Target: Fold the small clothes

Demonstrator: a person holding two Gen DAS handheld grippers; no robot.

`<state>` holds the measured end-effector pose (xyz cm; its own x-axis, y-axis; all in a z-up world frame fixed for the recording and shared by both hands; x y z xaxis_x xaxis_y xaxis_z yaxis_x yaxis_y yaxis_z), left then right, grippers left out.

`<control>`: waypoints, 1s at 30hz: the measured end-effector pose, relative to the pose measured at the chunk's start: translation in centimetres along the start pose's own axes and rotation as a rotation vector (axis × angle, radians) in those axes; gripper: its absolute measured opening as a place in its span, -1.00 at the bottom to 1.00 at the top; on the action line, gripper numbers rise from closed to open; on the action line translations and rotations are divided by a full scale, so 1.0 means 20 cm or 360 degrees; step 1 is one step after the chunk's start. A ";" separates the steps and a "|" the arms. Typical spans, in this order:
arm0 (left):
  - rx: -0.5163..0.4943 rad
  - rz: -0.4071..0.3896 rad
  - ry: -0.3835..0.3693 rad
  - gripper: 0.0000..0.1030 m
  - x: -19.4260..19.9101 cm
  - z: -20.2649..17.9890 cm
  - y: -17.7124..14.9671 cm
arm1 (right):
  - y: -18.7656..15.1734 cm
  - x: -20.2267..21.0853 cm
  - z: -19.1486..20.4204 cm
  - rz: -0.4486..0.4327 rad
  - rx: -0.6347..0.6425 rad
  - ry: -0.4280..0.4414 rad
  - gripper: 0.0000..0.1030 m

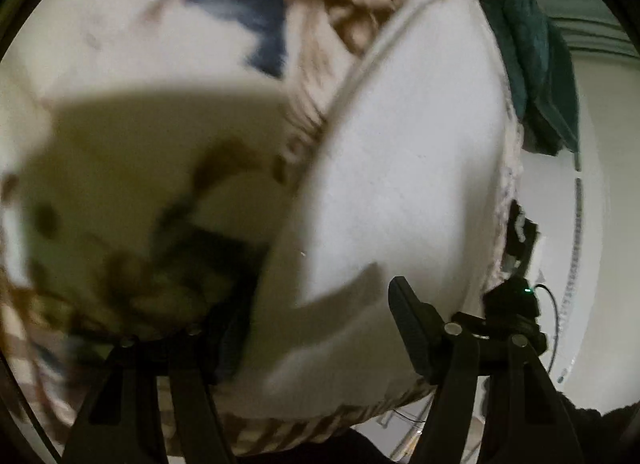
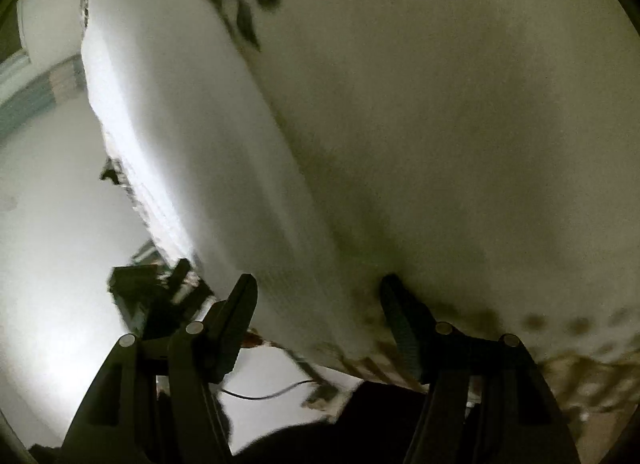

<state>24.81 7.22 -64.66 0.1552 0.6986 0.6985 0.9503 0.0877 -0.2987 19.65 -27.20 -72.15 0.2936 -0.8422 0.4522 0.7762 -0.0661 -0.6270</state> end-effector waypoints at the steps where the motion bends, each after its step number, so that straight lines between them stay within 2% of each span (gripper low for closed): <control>1: -0.0013 0.0000 -0.0014 0.27 -0.01 -0.01 -0.01 | 0.01 -0.03 0.02 -0.0003 0.0011 0.0038 0.28; 4: -0.0026 -0.0028 -0.0070 0.23 -0.02 -0.06 -0.02 | 0.01 -0.11 0.06 -0.0020 0.0034 0.0123 0.24; 5: -0.0022 -0.0049 -0.0062 0.04 -0.02 -0.07 -0.03 | 0.00 -0.12 0.07 -0.0030 0.0038 0.0139 0.11; 6: -0.0023 -0.0058 -0.0054 -0.28 -0.02 -0.09 -0.04 | 0.00 -0.13 0.09 -0.0046 0.0037 0.0143 -0.46; 7: -0.0015 -0.0048 -0.0026 -0.80 -0.03 -0.08 -0.05 | 0.00 -0.14 0.10 -0.0056 0.0025 0.0154 -0.69; 8: -0.0003 -0.0045 -0.0015 -0.81 -0.03 -0.09 -0.06 | 0.02 -0.15 0.12 -0.0077 0.0010 0.0175 -0.69; 13: 0.0022 -0.0080 -0.0115 -0.81 0.09 -0.18 -0.08 | -0.05 -0.06 0.20 -0.0178 0.0029 0.0202 -0.74; 17: -0.0046 -0.0121 -0.0148 -0.81 0.21 -0.33 -0.06 | -0.10 0.06 0.31 -0.0231 0.0084 0.0219 -0.74; 20: -0.0148 -0.0195 -0.0161 -0.81 0.31 -0.49 0.02 | -0.07 0.19 0.49 -0.0289 0.0144 0.0220 -0.74; 25: -0.0285 -0.0329 -0.0197 -0.81 0.43 -0.73 0.37 | 0.14 0.47 0.79 -0.0414 0.0249 0.0195 -0.74; 27: -0.0363 -0.0396 -0.0187 -0.80 0.46 -0.84 0.60 | 0.28 0.60 0.93 -0.0494 0.0290 0.0150 -0.74; 30: -0.0370 -0.0463 -0.0186 -0.73 0.49 -0.91 0.88 | 0.56 0.77 1.15 -0.0568 0.0324 0.0110 -0.74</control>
<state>48.00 2.63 -51.27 -0.1492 0.7456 0.6495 0.9879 0.1402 0.0660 45.67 -28.68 -57.63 -0.0469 -0.8199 0.5705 0.9190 -0.2593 -0.2971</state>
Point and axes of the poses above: each gripper's, at about its wrist camera, not at the fingertips, and x roughly against the way its jaws point, z to its left, y to its top, the point moved 3 cm from there along -x, roughly the way its jaws point, and after that the axes turned 15 degrees about z, right-handed, at the moved point
